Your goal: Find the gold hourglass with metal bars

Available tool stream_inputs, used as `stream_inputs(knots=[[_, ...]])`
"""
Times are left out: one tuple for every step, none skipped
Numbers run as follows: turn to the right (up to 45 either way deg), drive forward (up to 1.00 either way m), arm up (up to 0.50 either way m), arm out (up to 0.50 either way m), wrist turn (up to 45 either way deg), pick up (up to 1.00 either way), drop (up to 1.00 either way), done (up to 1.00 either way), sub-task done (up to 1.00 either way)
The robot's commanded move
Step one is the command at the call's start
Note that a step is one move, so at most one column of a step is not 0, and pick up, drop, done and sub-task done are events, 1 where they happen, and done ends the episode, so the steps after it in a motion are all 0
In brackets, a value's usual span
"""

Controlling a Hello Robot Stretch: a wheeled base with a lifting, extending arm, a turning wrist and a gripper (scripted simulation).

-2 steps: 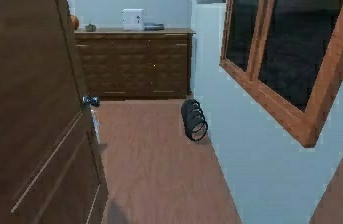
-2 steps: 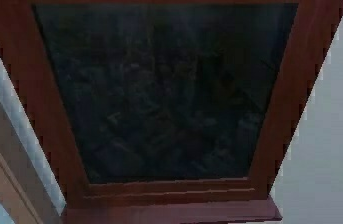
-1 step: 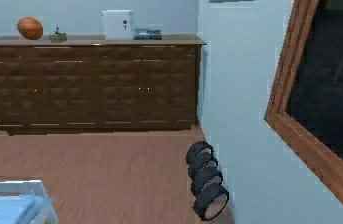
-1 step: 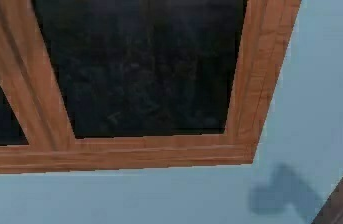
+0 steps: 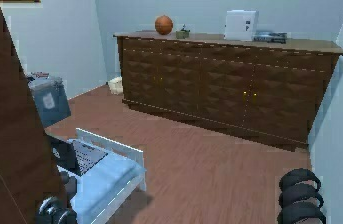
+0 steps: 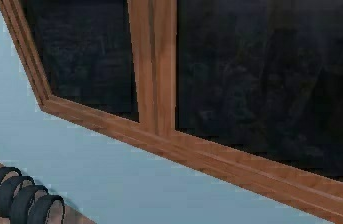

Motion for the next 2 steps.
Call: stream_inputs(knots=[[0.0,0.1,0.0,0.0,0.0,0.0,0.0,0.0,0.0],[27.0,0.0,0.0,0.0,0.0,0.0,0.0,0.0,0.0]])
